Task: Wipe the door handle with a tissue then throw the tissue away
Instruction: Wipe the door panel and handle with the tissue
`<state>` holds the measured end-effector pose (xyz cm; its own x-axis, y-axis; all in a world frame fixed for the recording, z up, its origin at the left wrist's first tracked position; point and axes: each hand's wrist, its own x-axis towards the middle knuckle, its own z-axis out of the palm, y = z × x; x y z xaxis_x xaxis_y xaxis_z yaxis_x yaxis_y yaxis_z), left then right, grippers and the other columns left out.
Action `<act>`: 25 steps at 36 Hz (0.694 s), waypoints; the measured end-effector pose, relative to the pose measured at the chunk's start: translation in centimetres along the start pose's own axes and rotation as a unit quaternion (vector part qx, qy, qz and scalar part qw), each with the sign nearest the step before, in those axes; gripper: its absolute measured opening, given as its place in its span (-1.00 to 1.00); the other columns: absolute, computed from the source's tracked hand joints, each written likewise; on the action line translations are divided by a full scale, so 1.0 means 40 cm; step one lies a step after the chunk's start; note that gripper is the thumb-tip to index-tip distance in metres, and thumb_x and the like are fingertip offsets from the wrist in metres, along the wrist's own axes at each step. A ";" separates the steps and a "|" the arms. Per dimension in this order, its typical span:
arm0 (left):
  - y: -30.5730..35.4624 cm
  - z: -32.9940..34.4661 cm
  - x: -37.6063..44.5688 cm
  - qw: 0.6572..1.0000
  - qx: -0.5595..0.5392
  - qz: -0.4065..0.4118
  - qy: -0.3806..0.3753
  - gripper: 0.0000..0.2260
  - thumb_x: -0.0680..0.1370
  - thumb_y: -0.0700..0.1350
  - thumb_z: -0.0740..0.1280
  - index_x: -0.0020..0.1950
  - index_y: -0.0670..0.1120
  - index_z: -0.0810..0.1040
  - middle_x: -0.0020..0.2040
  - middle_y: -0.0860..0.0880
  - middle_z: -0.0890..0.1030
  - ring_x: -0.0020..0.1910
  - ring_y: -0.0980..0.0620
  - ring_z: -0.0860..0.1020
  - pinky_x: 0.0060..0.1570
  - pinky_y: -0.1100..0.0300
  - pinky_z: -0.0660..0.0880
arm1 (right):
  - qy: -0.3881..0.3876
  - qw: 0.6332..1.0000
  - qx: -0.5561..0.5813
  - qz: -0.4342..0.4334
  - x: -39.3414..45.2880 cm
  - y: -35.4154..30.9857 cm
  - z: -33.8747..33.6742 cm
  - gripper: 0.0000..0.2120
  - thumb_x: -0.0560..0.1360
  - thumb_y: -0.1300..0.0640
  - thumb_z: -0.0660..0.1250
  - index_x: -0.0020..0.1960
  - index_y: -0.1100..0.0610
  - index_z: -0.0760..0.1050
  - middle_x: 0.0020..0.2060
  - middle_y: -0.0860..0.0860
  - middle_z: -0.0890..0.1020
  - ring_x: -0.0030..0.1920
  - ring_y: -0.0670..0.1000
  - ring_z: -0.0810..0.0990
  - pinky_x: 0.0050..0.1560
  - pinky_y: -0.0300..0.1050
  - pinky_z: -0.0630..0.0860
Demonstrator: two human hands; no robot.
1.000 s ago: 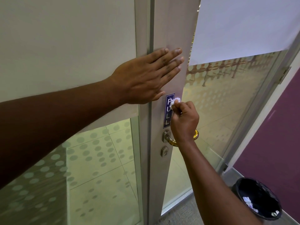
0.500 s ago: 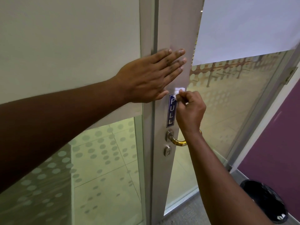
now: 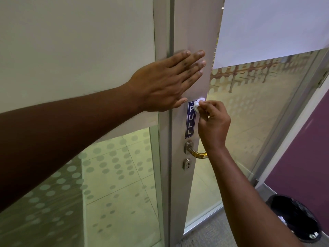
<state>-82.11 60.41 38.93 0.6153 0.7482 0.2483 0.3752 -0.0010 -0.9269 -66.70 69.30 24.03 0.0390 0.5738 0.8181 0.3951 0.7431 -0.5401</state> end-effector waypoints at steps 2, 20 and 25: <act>0.001 -0.001 0.000 1.000 0.002 0.000 -0.001 -0.30 0.69 0.21 -0.24 0.65 -0.28 -0.08 0.65 -0.31 -0.02 0.66 -0.27 -0.06 0.63 -0.11 0.02 | -0.013 1.000 -0.018 0.006 -0.028 0.013 0.005 -0.83 0.52 0.27 0.43 0.11 0.21 0.65 -0.09 0.06 0.62 -0.14 -0.08 0.56 -0.14 -0.26 0.57; 0.002 -0.003 -0.001 1.000 -0.004 0.001 0.008 -0.30 0.68 0.20 -0.25 0.65 -0.29 -0.10 0.65 -0.31 -0.04 0.66 -0.27 -0.08 0.63 -0.12 0.01 | -0.008 0.925 0.078 0.373 -0.101 -0.016 0.033 -0.88 0.53 0.15 0.40 0.00 0.14 0.70 -0.15 -0.01 0.73 -0.18 -0.06 0.69 -0.23 -0.30 0.59; 0.001 -0.003 -0.003 1.000 0.001 0.001 0.018 -0.29 0.67 0.20 -0.26 0.64 -0.30 -0.09 0.65 -0.31 -0.02 0.65 -0.28 -0.07 0.62 -0.12 0.02 | -0.040 0.951 0.092 0.292 -0.086 -0.050 0.010 -0.87 0.52 0.14 0.41 0.02 0.12 0.71 -0.15 -0.02 0.73 -0.22 -0.23 0.63 -0.22 -0.46 0.51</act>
<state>-82.09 60.26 38.88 0.6397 0.7244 0.2570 0.3734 -0.0006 -0.9277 -67.98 65.96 22.23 0.1306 0.9260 0.3541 0.1597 0.3329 -0.9294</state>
